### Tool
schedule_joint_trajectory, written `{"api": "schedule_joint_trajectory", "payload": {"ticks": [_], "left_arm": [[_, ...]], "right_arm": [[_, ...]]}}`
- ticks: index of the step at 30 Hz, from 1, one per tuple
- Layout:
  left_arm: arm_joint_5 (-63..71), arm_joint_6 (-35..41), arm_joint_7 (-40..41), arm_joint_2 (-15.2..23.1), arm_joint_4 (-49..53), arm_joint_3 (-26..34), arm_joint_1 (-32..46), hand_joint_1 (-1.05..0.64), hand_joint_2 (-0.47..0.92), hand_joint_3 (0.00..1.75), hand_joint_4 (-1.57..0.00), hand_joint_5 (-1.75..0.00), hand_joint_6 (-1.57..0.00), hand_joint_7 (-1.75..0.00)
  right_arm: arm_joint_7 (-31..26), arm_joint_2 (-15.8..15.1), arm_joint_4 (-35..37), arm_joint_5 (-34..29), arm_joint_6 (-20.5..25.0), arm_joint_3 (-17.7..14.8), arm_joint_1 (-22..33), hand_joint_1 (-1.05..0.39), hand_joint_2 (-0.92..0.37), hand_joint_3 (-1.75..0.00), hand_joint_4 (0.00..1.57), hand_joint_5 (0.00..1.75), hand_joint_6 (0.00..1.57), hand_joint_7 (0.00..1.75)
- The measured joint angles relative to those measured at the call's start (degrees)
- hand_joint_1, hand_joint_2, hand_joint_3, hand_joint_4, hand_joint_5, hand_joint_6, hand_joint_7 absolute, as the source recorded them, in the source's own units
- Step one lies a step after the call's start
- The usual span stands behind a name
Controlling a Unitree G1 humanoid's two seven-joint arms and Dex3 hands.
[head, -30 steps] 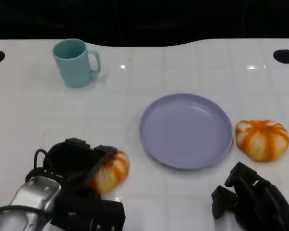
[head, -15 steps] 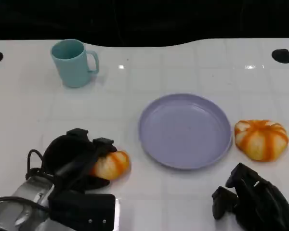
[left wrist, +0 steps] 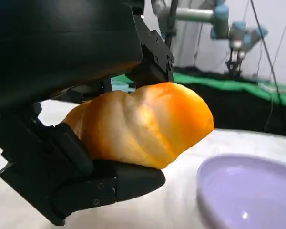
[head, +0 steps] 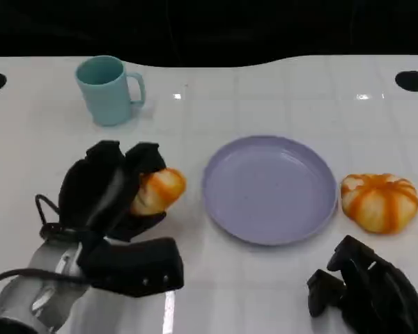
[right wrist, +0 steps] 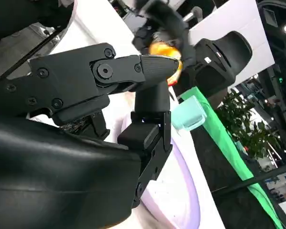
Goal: Grasp the bread from the table and place it into the plate.
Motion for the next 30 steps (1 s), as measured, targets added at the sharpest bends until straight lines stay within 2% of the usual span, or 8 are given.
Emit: {"api": "schedule_joint_trajectory", "payload": {"ticks": [5, 9, 14, 23, 27, 28, 29, 30], "left_arm": [[0.0, -1.0, 1.7, -2.6, -0.6, -0.4, -1.0, -0.22, 0.47, 1.05, -0.86, -1.75, -0.66, -1.74], [0.3, -3.5, 2.4, -4.9, 3.3, -2.3, -6.8, -0.24, 0.47, 1.04, -0.86, -1.75, -0.69, -1.7], [0.7, -6.2, 2.9, -7.5, 9.7, -5.1, -14.0, -0.25, 0.48, 1.07, -0.88, -1.75, -0.72, -1.7], [1.0, -9.2, 4.6, -13.1, 24.2, -9.1, -21.3, -0.28, 0.47, 1.12, -0.92, -1.75, -0.75, -1.73], [1.1, -9.6, 4.9, -14.9, 29.6, -10.4, -24.6, -0.29, 0.49, 1.07, -0.92, -1.75, -0.73, -1.71], [1.1, -9.6, 4.9, -15.2, 30.5, -10.6, -25.4, -0.29, 0.5, 1.08, -0.87, -1.74, -0.76, -1.54], [0.9, -9.7, 4.4, -15.5, 31.4, -10.8, -25.9, -0.3, 0.54, 1.05, -0.79, -1.6, -0.78, -1.26], [0.4, -9.7, 2.9, -15.8, 32.1, -10.9, -26.4, -0.31, 0.61, 0.94, -0.73, -1.42, -0.78, -1.01]], "right_arm": [[0.0, -0.1, 0.2, 0.0, -0.2, 0.0, -0.1, -0.56, -0.92, -0.23, 0.78, 1.67, 0.7, 1.39], [0.0, -0.1, 0.9, 0.0, -0.4, 0.0, -0.6, -0.56, -0.92, -0.23, 0.79, 1.67, 0.7, 1.4], [0.0, -0.2, 0.8, -0.1, -0.5, 0.0, -0.7, -0.56, -0.92, -0.25, 0.79, 1.66, 0.7, 1.4], [-0.2, -0.2, 0.6, -0.1, -0.5, 0.0, -0.6, -0.56, -0.92, -0.24, 0.79, 1.66, 0.7, 1.4], [-0.2, -0.2, 0.6, -0.1, -0.5, 0.1, -0.5, -0.56, -0.92, -0.25, 0.79, 1.66, 0.7, 1.4], [-0.2, -0.2, 0.5, -0.1, -0.5, 0.1, -0.5, -0.56, -0.92, -0.24, 0.79, 1.66, 0.7, 1.4], [-0.2, -0.2, 0.5, -0.1, -0.5, 0.2, -0.5, -0.56, -0.92, -0.24, 0.79, 1.67, 0.7, 1.41], [-0.2, -0.2, 0.5, -0.1, -0.5, 0.2, -0.5, -0.56, -0.92, -0.24, 0.79, 1.67, 0.7, 1.41]]}}
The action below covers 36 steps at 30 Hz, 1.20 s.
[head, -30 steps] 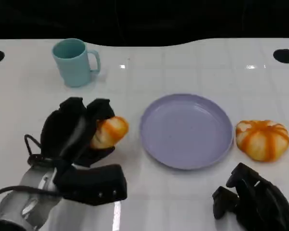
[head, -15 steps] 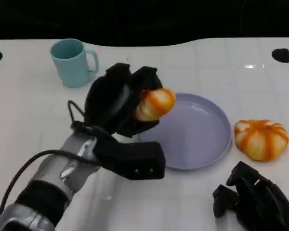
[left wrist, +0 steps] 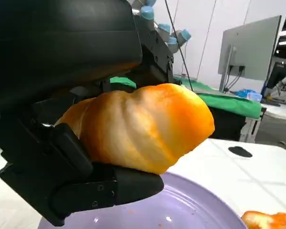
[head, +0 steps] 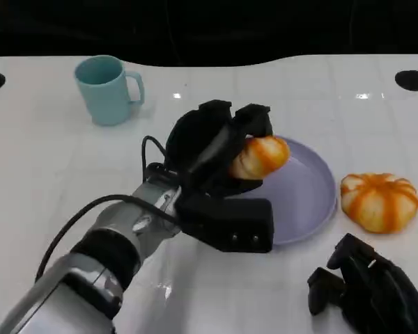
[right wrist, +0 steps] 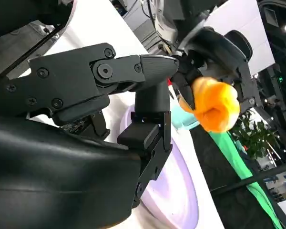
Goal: Grasp the bread from the table and place it into the plate.
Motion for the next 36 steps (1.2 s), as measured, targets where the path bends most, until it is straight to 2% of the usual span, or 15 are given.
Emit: {"api": "schedule_joint_trajectory", "payload": {"ticks": [1, 2, 4, 5, 7, 10, 14, 19, 22, 26, 29, 31, 33, 34, 36], "left_arm": [[-0.5, 0.0, -2.3, -0.2, 0.6, 0.0, -0.4, -0.33, 0.66, 0.75, -0.57, -1.19, -0.67, -0.71], [-0.8, 0.0, -5.2, -0.2, 1.1, -0.1, -0.8, -0.36, 0.74, 0.57, -0.46, -1.01, -0.59, -0.51], [-1.2, 0.0, -11.3, 0.1, 1.5, -0.8, -1.5, -0.44, 0.88, 0.29, -0.25, -0.77, -0.42, -0.24], [-1.2, 0.1, -14.1, 0.3, 1.5, -1.4, -1.8, -0.51, 0.9, 0.26, -0.17, -0.71, -0.35, -0.18], [-1.1, 0.4, -18.2, 0.7, 1.5, -2.2, -2.5, -0.7, 0.92, 0.28, -0.04, -0.59, -0.22, -0.09], [-1.0, 1.8, -23.4, 1.6, 0.7, -3.1, -3.0, -0.91, 0.92, 0.45, 0.0, -0.36, -0.14, -0.04], [-1.1, 3.9, -28.6, 2.5, -1.2, -3.3, -2.9, -1.0, 0.92, 0.57, 0.0, -0.18, -0.1, -0.02], [-1.4, 4.3, -30.8, 3.6, -5.0, -3.3, -2.4, -1.04, 0.92, 0.62, 0.0, -0.13, -0.1, -0.02], [-3.2, 3.3, -32.6, 5.5, -8.9, -2.6, -0.2, -1.02, 0.92, 0.61, -0.01, -0.15, -0.13, -0.04], [-10.1, 0.6, -36.0, 8.2, -16.8, 1.4, 5.5, -0.81, 0.92, 0.47, -0.18, -0.29, -0.28, -0.1], [-18.6, -2.9, -38.2, 9.6, -23.1, 6.1, 11.8, -0.69, 0.92, 0.39, -0.29, -0.69, -0.47, -0.11], [-25.3, -4.6, -40.0, 9.3, -25.8, 9.2, 16.1, -0.6, 0.92, 0.34, -0.42, -1.09, -0.65, -0.23], [-33.7, -5.3, -42.7, 7.6, -27.5, 12.7, 20.6, -0.57, 0.92, 0.35, -0.47, -1.38, -0.59, -0.64], [-38.3, -5.6, -44.3, 6.5, -28.2, 14.3, 23.1, -0.59, 0.92, 0.36, -0.51, -1.47, -0.55, -0.9], [-45.3, -5.6, -47.5, 4.3, -30.0, 16.5, 27.6, -0.62, 0.92, 0.39, -0.57, -1.57, -0.51, -1.2]], "right_arm": [[0.0, 0.0, 0.0, 0.0, 0.0, 0.0, 0.0, -0.57, -0.92, -0.23, 0.79, 1.67, 0.7, 1.4], [0.0, 0.0, 0.0, 0.0, 0.0, 0.0, 0.0, -0.57, -0.92, -0.23, 0.79, 1.67, 0.7, 1.4], [0.0, 0.0, 0.0, 0.0, 0.0, 0.0, 0.0, -0.57, -0.92, -0.23, 0.8, 1.67, 0.7, 1.4], [0.0, 0.0, 0.0, 0.0, 0.0, 0.0, 0.0, -0.57, -0.92, -0.24, 0.8, 1.67, 0.7, 1.4], [0.0, 0.0, 0.1, -0.1, -0.2, 0.0, 0.0, -0.57, -0.92, -0.25, 0.8, 1.67, 0.7, 1.4], [-0.1, 0.1, 0.1, -0.2, -0.5, 0.0, 0.0, -0.57, -0.92, -0.24, 0.8, 1.66, 0.7, 1.4], [-0.1, 0.1, 0.1, -0.2, -0.5, 0.0, 0.0, -0.57, -0.92, -0.24, 0.79, 1.66, 0.69, 1.4], [-0.1, 0.1, 0.1, -0.1, -0.5, 0.0, -0.1, -0.56, -0.92, -0.24, 0.79, 1.66, 0.69, 1.4], [0.0, 0.0, 0.2, 0.1, -0.4, -0.1, -0.1, -0.57, -0.92, -0.22, 0.79, 1.66, 0.7, 1.39], [0.0, 0.0, 0.1, 0.5, 0.3, -0.2, -0.2, -0.57, -0.92, -0.22, 0.79, 1.66, 0.7, 1.39], [-0.1, 0.0, 0.1, 0.5, 0.4, -0.1, -0.2, -0.57, -0.92, -0.22, 0.8, 1.66, 0.7, 1.4], [-0.1, 0.0, 0.1, 0.5, 0.4, -0.1, -0.2, -0.57, -0.92, -0.23, 0.8, 1.67, 0.7, 1.4], [0.0, 0.0, 0.1, 0.5, 0.4, -0.1, -0.2, -0.56, -0.92, -0.24, 0.79, 1.68, 0.69, 1.41], [0.0, 0.0, 0.2, 0.5, 0.4, -0.2, -0.2, -0.56, -0.92, -0.25, 0.78, 1.68, 0.69, 1.42], [0.1, 0.0, 0.3, 0.5, 0.4, -0.2, -0.3, -0.56, -0.92, -0.25, 0.78, 1.68, 0.69, 1.42]]}}
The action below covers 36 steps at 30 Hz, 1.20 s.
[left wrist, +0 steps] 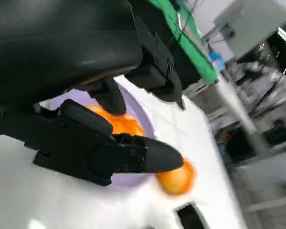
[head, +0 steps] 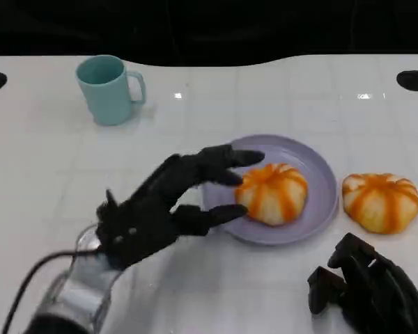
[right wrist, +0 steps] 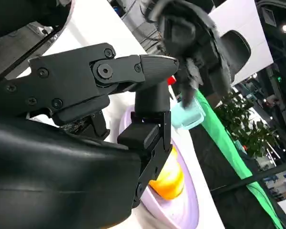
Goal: Grasp the bread from the table and place it into the plate.
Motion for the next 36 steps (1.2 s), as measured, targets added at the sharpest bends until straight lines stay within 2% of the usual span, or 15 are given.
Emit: {"api": "schedule_joint_trajectory", "payload": {"ticks": [1, 4, 8, 11, 16, 20, 36], "left_arm": [[-2.5, 0.1, -1.4, -0.9, -0.9, 0.7, 2.0, -0.64, 0.92, 0.39, -0.58, -1.64, -0.51, -1.31], [-9.4, 1.0, -5.5, -2.7, -4.4, 2.6, 7.7, -0.68, 0.92, 0.38, -0.63, -1.73, -0.55, -1.49], [-19.3, 8.2, -10.5, -3.8, -11.8, 4.9, 15.3, -0.71, 0.92, 0.34, -0.74, -1.75, -0.61, -1.59], [-24.9, 14.6, -12.6, -4.4, -18.1, 5.7, 21.1, -0.69, 0.92, 0.34, -0.81, -1.75, -0.62, -1.72], [-31.6, 22.9, -14.6, -5.3, -25.6, 6.1, 28.1, -0.71, 0.92, 0.33, -0.93, -1.75, -0.71, -1.75], [-33.4, 26.4, -15.5, -5.8, -27.8, 7.2, 29.7, -0.7, 0.92, 0.31, -0.95, -1.75, -0.72, -1.75], [-32.8, 27.4, -18.7, -7.2, -24.1, 11.1, 27.9, -0.68, 0.92, 0.26, -0.97, -1.75, -0.72, -1.75]], "right_arm": [[0.0, 0.0, 0.1, 0.0, 0.0, 0.0, 0.0, -0.56, -0.92, -0.24, 0.79, 1.68, 0.69, 1.41], [0.0, 0.0, 0.0, 0.0, 0.0, 0.0, 0.0, -0.56, -0.92, -0.22, 0.79, 1.67, 0.7, 1.4], [0.0, 0.0, -0.1, 0.0, 0.0, 0.1, 0.2, -0.55, -0.92, -0.25, 0.79, 1.68, 0.7, 1.41], [0.0, 0.0, -0.3, 0.0, 0.0, 0.1, 0.4, -0.55, -0.92, -0.25, 0.79, 1.68, 0.7, 1.41], [0.0, 0.0, -0.5, -0.1, -0.2, 0.2, 0.8, -0.55, -0.92, -0.26, 0.79, 1.68, 0.7, 1.4], [0.1, 0.0, -0.4, -0.1, -0.2, 0.1, 0.8, -0.56, -0.92, -0.26, 0.78, 1.68, 0.69, 1.4], [0.6, 0.0, 1.9, -0.1, -1.7, -0.1, -0.7, -0.55, -0.92, -0.24, 0.8, 1.67, 0.7, 1.4]]}}
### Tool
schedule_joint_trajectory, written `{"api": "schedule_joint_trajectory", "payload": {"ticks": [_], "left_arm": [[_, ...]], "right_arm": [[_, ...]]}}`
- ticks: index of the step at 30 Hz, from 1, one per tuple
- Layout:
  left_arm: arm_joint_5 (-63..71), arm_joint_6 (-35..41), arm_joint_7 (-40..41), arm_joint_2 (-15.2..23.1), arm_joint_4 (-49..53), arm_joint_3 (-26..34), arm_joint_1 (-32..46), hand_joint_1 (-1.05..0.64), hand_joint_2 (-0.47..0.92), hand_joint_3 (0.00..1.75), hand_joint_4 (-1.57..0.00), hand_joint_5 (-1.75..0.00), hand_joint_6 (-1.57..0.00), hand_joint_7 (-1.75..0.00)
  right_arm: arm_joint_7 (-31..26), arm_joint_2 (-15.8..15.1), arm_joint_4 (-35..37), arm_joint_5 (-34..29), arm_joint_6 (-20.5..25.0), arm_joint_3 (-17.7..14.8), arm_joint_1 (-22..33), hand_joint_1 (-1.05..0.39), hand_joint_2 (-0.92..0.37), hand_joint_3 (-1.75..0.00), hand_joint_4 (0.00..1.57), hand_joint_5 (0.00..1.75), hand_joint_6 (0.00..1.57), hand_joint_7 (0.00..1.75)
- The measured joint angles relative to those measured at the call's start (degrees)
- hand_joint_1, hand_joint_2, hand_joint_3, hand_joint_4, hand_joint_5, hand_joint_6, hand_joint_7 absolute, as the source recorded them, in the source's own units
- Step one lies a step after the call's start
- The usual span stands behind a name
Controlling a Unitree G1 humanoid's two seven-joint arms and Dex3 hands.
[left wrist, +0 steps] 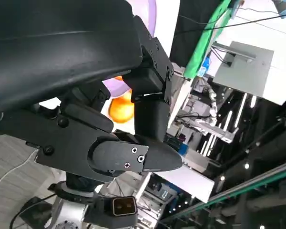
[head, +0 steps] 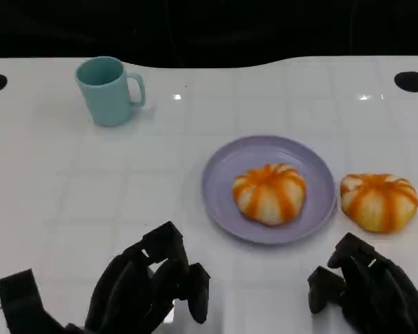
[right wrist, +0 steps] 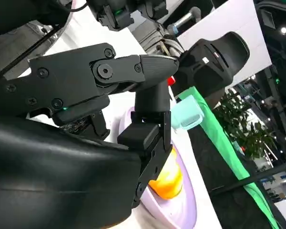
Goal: Grasp the bread from the table and place it into the plate.
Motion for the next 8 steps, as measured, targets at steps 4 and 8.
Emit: {"api": "schedule_joint_trajectory", "payload": {"ticks": [4, 8], "left_arm": [[-0.1, 0.2, -1.3, -0.2, 1.0, 0.8, -0.4, -0.69, 0.92, 0.26, -0.97, -1.75, -0.73, -1.75], [0.0, 0.5, -1.6, -0.3, 1.2, 1.3, -0.6, -0.69, 0.92, 0.24, -0.97, -1.75, -0.73, -1.75]], "right_arm": [[0.0, 0.0, 0.3, 0.0, -0.1, 0.0, -0.3, -0.55, -0.92, -0.25, 0.79, 1.68, 0.69, 1.42], [0.0, 0.0, 0.6, 0.0, -0.2, 0.0, -0.5, -0.55, -0.92, -0.24, 0.78, 1.66, 0.68, 1.41]]}}
